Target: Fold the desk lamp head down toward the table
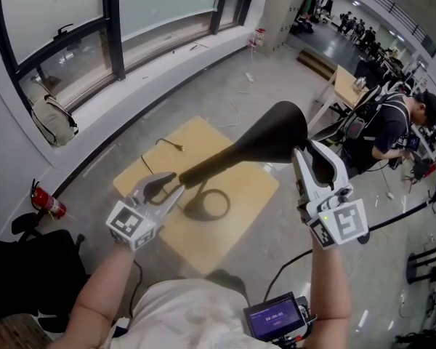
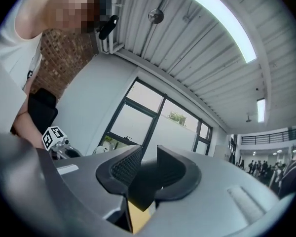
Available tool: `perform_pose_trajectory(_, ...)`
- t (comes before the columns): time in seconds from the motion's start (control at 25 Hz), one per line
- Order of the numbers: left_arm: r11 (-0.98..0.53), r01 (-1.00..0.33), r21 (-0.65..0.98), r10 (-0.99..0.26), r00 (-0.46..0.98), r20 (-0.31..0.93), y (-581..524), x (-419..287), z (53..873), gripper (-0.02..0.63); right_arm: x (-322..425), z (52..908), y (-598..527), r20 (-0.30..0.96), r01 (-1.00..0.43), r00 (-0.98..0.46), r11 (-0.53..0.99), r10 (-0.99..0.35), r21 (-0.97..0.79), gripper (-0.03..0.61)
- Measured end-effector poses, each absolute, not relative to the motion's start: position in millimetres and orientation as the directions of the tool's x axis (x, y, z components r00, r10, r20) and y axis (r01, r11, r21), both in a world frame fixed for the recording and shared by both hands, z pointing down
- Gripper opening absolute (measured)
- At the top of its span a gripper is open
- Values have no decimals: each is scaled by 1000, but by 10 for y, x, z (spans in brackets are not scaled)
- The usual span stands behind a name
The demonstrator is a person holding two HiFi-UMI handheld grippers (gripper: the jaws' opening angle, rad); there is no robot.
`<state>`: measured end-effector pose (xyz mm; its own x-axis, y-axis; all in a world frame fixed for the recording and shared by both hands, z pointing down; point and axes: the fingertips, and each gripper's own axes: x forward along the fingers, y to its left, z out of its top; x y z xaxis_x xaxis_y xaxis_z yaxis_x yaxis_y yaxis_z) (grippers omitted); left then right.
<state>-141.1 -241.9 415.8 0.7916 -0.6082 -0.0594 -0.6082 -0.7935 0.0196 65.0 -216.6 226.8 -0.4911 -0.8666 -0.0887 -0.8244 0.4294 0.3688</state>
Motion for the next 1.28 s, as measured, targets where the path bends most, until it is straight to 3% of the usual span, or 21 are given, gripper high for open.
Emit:
perform_pose_trajectory(0.24,-812,-583,-34,-583,812,-20,-2505,-1252,4208,207,670,2212,-2426,-52,-810,-430,359,-902,464,235)
perform_pose_trajectory(0.52,-829,-556,-58,-558,830,12,-2584,-1083,4291,273,643,2289,-2714,25,-796,-418,379,-908,472,335)
perform_pose_trajectory(0.84,-842,-532,-87,-535,845,15,-2674,-957,4407,282,608,2384,-2866,77,-772,-408,389,-910,503,356)
perform_pose_trajectory(1.28,-849,-525,-64,-527,850,10,-2749,-1099,4484,241,340,2421,-3046,77,-755,-426,401,-901,518,347)
